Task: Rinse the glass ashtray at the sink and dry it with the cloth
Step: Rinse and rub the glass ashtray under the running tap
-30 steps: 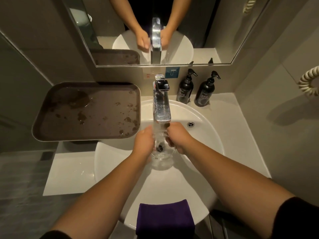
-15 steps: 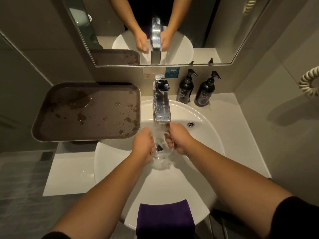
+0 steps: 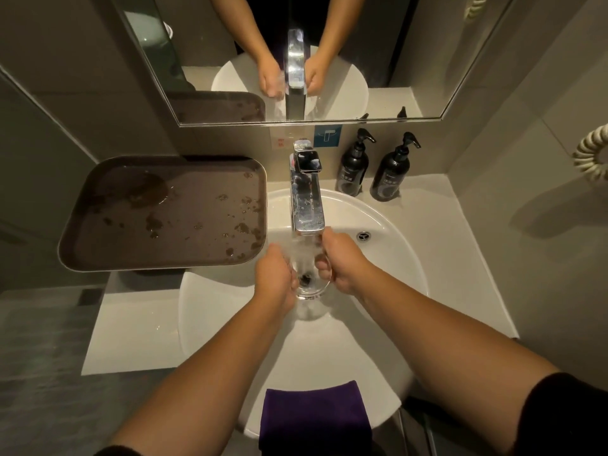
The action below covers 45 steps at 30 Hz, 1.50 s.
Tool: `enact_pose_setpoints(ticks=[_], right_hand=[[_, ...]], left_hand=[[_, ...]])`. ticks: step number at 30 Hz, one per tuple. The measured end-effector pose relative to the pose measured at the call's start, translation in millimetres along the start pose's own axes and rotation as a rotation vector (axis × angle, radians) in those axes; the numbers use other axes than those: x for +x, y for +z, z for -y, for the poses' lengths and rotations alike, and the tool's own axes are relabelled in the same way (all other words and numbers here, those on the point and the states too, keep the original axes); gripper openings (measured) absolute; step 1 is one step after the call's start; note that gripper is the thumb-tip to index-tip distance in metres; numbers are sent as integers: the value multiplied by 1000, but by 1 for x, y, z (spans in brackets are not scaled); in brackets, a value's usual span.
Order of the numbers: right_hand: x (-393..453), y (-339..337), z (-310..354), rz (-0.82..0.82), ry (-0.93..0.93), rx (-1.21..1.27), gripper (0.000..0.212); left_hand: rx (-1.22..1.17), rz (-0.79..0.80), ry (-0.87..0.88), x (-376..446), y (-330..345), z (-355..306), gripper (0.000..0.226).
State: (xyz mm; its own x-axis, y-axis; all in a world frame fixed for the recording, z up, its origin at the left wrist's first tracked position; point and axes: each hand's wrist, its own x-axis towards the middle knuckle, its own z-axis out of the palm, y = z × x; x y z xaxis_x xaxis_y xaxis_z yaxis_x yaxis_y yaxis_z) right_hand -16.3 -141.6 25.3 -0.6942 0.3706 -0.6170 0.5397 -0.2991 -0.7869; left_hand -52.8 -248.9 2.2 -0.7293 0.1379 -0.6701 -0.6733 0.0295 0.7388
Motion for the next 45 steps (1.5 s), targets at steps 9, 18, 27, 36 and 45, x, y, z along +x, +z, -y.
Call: enact_pose_setpoints(ticks=[9,18,27,36,45], right_hand=[[-1,-4,0,105,-30,-224,28],[4,-9,1,-197,135,238,28],[-18,-2,138,-22,-1041,-877,29],[-9,0,98,-23,-1223,-1324,48],[-33,-38,16,-271,-520,-473,24]], left_hand=[[553,118,263,1,-1,-10,33],[-24,38,-132,-22,8,-12,36],[-137,14,-239,-20,-2,-10,28],[-144,1,-231,-19,-6,-9,29],[-75,3,-221,-24,-20,-7,39]])
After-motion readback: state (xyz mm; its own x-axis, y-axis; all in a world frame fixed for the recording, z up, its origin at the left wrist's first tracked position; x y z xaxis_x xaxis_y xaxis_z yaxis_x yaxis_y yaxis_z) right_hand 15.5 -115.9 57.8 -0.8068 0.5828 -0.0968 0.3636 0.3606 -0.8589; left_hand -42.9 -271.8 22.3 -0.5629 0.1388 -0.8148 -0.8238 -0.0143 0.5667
